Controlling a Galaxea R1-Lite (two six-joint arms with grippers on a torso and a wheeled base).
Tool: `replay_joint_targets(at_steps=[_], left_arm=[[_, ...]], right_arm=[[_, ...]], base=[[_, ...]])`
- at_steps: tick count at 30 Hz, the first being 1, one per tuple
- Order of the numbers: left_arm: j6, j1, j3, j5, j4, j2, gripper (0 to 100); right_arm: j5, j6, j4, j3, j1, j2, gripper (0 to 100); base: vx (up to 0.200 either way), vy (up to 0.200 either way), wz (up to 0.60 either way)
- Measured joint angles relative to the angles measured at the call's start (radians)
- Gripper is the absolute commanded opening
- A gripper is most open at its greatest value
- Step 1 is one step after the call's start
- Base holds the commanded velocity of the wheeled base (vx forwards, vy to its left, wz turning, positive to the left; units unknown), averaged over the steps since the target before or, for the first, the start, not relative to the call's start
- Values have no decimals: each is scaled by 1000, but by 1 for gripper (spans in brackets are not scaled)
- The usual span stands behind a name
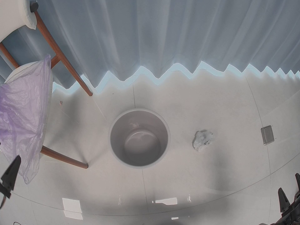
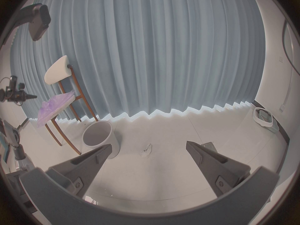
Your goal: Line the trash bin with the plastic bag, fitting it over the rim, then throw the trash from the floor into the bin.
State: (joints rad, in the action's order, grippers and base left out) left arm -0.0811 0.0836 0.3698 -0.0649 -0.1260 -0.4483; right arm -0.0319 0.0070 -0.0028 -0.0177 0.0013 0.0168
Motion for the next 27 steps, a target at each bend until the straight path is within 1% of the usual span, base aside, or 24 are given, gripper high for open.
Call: replay_joint_targets(at_steps=[5,12,16,19,21,24,27], left_arm=[[0,-1,155,19,-1,-211,100],[-13,-37,365,48,-2,-493,100],[-86,-59,471,57,1,-624,100],[-196,-74,524,73,7,-702,100],[-245,-77,544,88,11,-740,100],[-289,-70,562,101,21,-787,100],[-311,-63,571,106,24,-825,100]], right_arm=[[0,3,-1,0,0,0,100],[-1,10,-1,0,0,0,100],[-1,11,-1,0,0,0,100],[-1,13,-1,0,0,0,100],[-1,13,-1,0,0,0,100],[-1,14,-1,0,0,0,100],[-1,14,-1,0,0,0,100]], base=[[0,0,0],[0,0,0],[0,0,0],[0,0,0],[0,0,0],[0,0,0],[0,0,0]])
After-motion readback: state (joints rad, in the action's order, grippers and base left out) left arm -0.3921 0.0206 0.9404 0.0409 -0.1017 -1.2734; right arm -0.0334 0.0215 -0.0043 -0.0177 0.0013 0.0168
